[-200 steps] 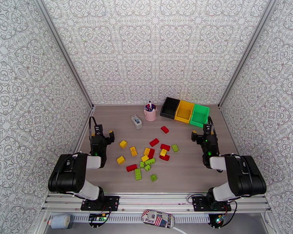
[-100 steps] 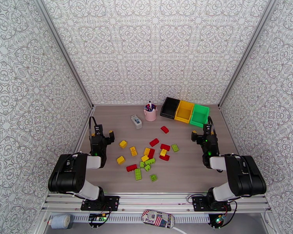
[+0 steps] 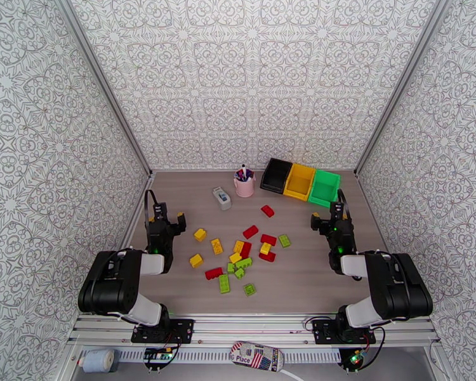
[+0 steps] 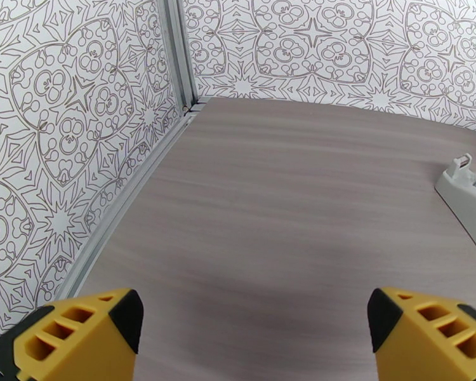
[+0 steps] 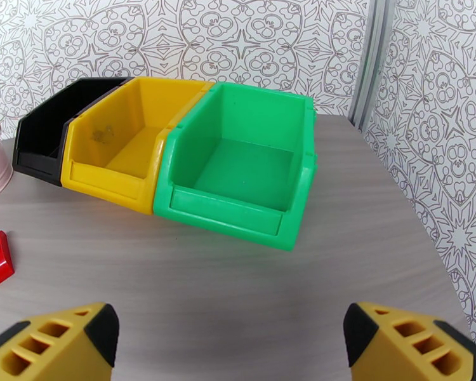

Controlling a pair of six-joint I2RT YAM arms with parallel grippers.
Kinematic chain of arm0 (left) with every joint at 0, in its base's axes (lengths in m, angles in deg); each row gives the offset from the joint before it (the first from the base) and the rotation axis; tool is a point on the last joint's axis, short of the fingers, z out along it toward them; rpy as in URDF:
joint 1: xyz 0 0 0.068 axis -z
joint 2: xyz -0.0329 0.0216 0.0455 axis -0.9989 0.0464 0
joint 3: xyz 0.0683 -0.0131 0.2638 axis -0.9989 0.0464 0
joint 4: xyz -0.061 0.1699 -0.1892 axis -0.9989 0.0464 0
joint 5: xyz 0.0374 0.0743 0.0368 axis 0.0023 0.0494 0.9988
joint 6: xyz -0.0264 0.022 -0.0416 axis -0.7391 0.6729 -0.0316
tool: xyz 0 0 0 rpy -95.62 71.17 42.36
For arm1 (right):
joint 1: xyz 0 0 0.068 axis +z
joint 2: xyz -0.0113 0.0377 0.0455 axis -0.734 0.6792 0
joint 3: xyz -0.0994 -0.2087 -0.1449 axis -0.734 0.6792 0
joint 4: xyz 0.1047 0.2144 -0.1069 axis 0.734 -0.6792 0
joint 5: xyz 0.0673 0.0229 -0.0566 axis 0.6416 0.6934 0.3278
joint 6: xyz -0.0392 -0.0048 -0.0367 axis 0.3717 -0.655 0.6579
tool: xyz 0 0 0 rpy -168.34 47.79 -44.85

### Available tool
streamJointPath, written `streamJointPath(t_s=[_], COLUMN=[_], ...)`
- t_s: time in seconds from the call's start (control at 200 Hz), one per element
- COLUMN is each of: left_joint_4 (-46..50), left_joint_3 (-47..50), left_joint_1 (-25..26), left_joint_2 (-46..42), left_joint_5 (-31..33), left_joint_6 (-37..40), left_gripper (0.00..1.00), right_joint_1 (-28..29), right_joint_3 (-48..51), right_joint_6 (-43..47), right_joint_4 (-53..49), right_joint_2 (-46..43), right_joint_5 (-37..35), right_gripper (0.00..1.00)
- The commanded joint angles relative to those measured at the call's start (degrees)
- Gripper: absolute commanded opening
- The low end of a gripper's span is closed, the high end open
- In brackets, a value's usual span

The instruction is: Sort the legos into containers by color

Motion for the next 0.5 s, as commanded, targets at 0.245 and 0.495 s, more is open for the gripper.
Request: streamJointPath(t_s=[0.245,0.495], left_joint_4=[8.36,32.81], left_joint_3=[-0.55,-7.23], left_joint_1=[-0.80,0.79], left_joint_2=[-8.80,-29.33], left_joint_5=[1.57,5.86], left_joint_6=[-2.25,-11.60], left_gripper=[0.99,0.99], right_joint_1=[0.26,0.24], right_joint_3=[-2.10,-15.77], right_joint_6=[-2.22,-11.53], right_joint_4=[-9.65,-49.32], right_joint_2=[-8.52,-26.36], right_joint_5=[-5.02,-12.15], right_gripper=[0.99,0.99])
